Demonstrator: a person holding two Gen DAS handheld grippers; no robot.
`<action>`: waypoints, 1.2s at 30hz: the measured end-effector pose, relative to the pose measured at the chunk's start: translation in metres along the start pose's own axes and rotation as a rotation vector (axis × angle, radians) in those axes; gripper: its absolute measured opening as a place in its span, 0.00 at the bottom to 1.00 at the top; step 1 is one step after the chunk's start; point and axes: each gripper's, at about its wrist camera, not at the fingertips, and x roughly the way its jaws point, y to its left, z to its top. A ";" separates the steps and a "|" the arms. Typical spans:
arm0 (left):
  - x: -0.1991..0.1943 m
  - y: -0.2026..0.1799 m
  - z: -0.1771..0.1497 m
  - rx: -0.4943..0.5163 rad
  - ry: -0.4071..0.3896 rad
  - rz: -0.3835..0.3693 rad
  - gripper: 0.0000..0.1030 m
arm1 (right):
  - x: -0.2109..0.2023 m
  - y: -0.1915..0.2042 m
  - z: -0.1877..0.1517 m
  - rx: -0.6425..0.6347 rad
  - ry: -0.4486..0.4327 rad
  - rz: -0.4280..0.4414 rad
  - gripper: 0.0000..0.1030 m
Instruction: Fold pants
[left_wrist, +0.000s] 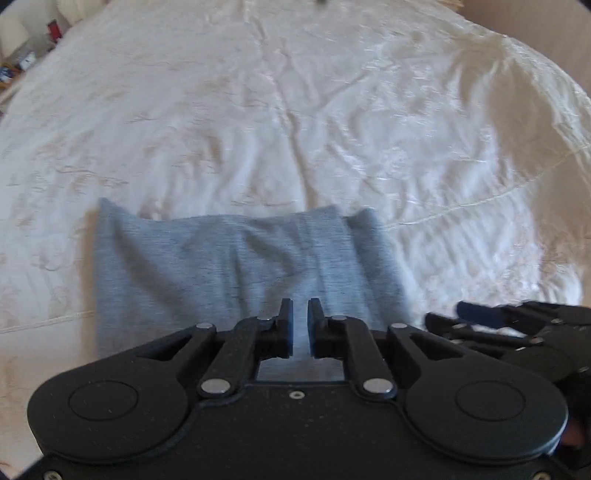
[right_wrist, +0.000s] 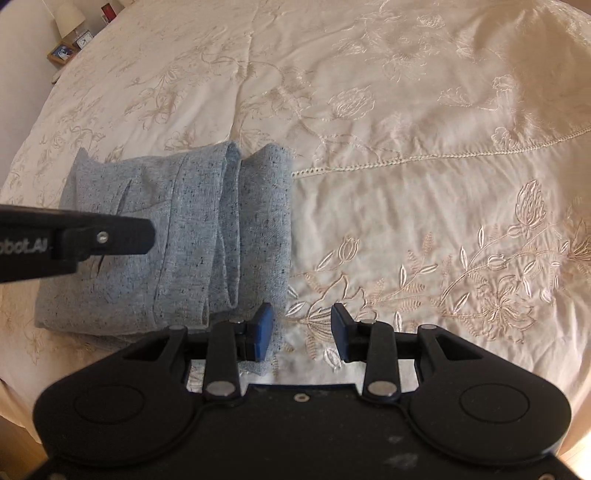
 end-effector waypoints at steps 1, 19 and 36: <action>0.003 0.010 0.001 -0.014 0.001 0.048 0.18 | -0.005 0.002 0.002 0.000 -0.032 0.022 0.36; 0.097 0.092 -0.045 -0.148 0.249 0.191 0.11 | 0.061 0.034 0.048 0.020 0.029 0.177 0.39; 0.035 0.143 -0.039 -0.229 0.110 0.115 0.23 | 0.010 0.080 0.048 -0.058 -0.079 0.113 0.05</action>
